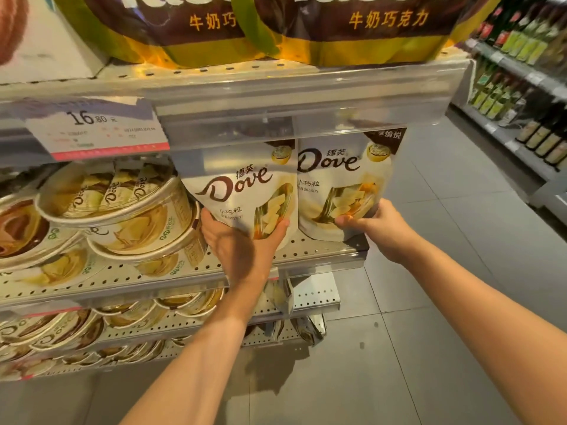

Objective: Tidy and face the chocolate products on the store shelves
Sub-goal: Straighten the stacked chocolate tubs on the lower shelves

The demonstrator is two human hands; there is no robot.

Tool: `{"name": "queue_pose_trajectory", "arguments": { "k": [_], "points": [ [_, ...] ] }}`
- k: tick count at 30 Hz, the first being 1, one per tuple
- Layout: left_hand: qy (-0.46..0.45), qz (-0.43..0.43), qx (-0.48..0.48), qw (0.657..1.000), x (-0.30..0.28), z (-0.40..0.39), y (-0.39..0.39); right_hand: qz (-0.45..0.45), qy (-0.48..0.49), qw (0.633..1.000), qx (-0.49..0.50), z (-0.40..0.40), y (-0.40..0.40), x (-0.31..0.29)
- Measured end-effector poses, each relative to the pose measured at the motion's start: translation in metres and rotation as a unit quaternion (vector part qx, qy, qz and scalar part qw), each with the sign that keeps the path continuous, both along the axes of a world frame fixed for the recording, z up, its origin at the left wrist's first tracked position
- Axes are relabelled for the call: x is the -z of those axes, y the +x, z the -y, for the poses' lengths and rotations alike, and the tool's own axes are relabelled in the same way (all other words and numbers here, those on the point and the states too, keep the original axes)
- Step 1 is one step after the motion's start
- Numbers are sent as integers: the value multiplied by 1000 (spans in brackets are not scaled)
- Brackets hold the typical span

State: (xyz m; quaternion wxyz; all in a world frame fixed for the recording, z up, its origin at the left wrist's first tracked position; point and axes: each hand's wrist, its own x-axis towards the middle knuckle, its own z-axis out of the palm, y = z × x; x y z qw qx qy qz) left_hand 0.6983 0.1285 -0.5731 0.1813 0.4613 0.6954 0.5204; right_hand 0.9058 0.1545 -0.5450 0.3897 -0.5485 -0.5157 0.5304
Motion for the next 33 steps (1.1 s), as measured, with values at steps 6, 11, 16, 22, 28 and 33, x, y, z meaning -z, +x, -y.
{"name": "queue_pose_trajectory", "arguments": {
  "k": [6, 11, 16, 22, 28, 33],
  "points": [
    [31, 128, 178, 975, 2, -1, -33, 11, 30, 1000, 1, 4, -1, 7],
    [78, 59, 154, 983, 16, -3, -43, -10, 124, 991, 42, 8, -10, 29],
    [111, 33, 141, 983, 22, -7, -47, -5, 225, 970, 91, 12, -20, 44],
    [115, 19, 130, 985, 26, -14, -49, 10, 262, 957, 125, 7, -24, 53],
    [139, 11, 150, 979, 25, -11, -50, 26, 276, 957, 88, 3, -22, 55],
    [131, -1, 148, 980, 27, -12, -54, 28, 253, 966, 49, 1, -17, 54]
  ]
}}
